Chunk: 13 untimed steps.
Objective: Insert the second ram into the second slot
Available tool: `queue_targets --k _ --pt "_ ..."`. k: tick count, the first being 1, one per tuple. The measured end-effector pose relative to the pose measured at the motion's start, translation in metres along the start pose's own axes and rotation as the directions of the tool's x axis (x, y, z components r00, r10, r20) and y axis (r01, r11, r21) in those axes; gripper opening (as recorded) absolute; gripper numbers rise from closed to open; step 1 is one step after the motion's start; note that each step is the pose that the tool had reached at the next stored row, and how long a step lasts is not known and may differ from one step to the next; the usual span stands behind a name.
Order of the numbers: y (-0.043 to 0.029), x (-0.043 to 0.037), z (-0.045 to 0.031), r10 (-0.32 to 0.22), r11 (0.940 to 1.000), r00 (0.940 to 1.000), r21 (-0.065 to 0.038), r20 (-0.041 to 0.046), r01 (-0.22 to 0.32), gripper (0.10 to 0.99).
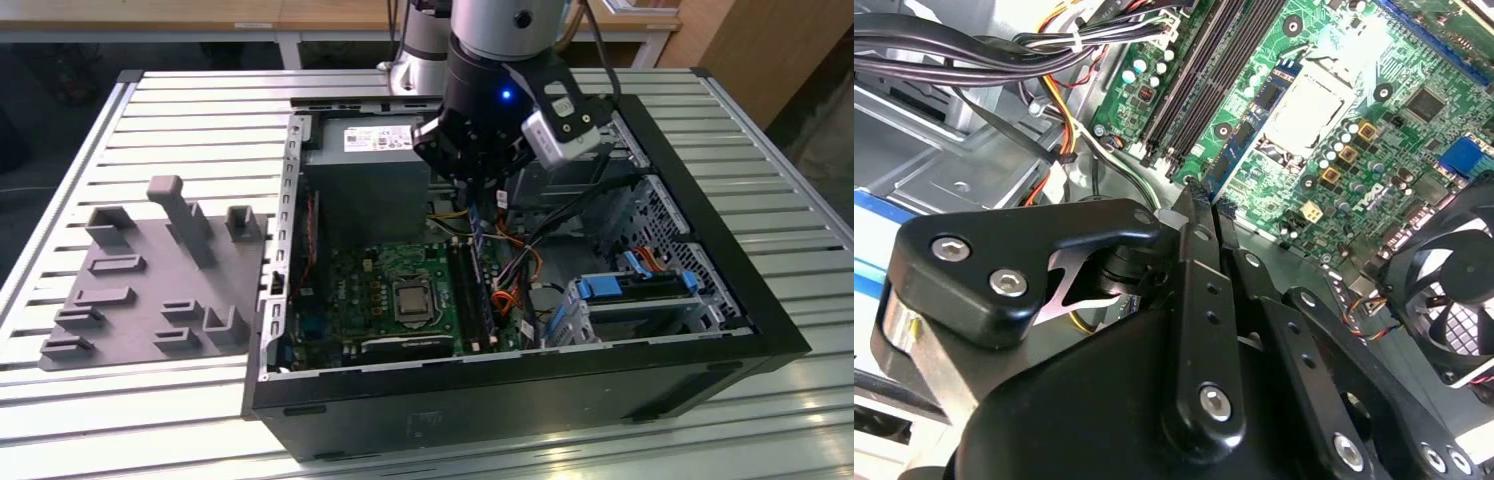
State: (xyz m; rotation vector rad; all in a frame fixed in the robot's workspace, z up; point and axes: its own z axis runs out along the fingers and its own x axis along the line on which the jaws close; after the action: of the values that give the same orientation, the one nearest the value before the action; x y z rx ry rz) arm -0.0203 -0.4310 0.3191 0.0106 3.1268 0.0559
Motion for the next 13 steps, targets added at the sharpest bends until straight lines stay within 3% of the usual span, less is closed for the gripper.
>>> queue_targets --k 13 --pt "-0.0002 0.0001 0.0042 0.000 1.0000 1.0000 0.000 0.0000 0.000 0.137"
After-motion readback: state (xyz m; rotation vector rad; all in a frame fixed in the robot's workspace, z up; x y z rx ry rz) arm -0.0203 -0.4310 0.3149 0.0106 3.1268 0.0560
